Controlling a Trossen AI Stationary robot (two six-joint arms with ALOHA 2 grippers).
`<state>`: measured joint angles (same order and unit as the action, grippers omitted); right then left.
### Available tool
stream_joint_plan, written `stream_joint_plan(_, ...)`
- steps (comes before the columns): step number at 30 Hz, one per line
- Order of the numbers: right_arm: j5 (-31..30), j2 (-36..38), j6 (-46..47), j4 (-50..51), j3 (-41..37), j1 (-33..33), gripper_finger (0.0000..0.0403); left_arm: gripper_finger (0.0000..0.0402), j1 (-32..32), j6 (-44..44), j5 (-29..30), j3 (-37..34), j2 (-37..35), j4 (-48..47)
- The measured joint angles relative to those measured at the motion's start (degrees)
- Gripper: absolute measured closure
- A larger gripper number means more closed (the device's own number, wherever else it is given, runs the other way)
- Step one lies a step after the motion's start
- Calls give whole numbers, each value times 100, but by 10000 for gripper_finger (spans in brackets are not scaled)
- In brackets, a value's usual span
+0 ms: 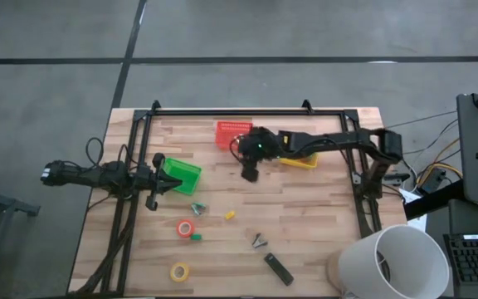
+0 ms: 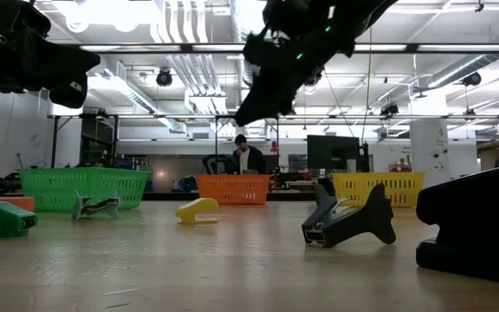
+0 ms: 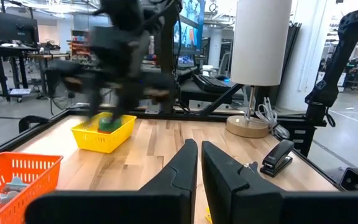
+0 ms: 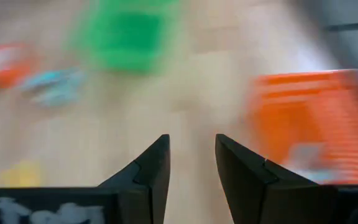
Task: Pick and place Stapler, Stapler remover, tape
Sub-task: Put the black staple remover into the orange basket
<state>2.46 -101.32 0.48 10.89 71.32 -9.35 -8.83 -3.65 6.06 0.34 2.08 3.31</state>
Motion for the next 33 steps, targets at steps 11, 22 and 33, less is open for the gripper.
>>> stream_joint_plan(11,2525,319,569,-122,-751,1215,298,376,0,1,0,0,1,-2)
stream_joint_plan(22,2090,304,1247,-616,-1354,1887,319,374,1,-1,1,0,1,-2)
stream_joint_plan(33,945,180,1310,-951,-1562,2258,309,376,1,1,0,0,1,-2)
